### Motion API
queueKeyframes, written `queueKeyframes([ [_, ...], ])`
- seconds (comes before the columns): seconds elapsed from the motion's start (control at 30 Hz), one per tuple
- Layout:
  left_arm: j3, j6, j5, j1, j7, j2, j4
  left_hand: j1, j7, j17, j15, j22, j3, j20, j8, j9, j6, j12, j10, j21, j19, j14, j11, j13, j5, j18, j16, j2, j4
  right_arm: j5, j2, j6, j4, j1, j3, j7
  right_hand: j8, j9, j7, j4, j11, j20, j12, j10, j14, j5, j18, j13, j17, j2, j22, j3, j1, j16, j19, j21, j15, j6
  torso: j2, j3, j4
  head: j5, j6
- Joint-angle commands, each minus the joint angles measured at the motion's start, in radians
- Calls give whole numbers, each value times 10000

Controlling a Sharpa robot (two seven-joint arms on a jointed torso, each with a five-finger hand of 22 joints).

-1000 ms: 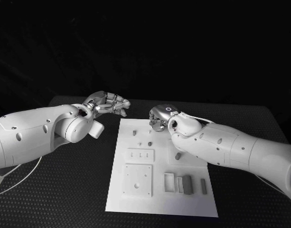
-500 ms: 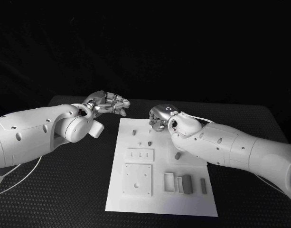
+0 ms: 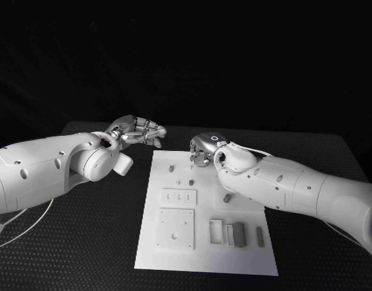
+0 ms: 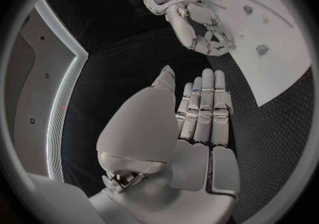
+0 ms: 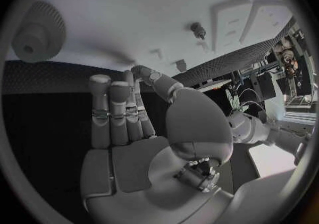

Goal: Assemble the parts on the task board

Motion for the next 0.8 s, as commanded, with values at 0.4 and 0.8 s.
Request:
queueKeyframes([
  [0.4,14,118,1,18,51,4,12,-99,17,22,-9,-15,50,-62,-56,-16,-49,-75,-7,-76,25,36,67,-12,15,67,-46,14,-11,116,20,257,-79,0,1,102,-121,-25,47,49,54,-39,-108,-199,-51,-56,1128,-16,-11,-121,176,58,-119,33,0,-75,76,-182,1,-2,1,-13,-11],
  [0.8,15,89,0,19,59,-68,-28,-103,18,31,-10,-15,52,-65,-58,-16,-50,-82,-7,-83,28,39,68,-11,15,64,-54,11,-13,313,-504,-63,433,49,90,176,-123,-24,47,57,55,-43,-104,-202,-50,-56,1128,-13,-9,-128,178,65,-115,39,4,-77,77,-184,-22,0,-42,-7,56],
])
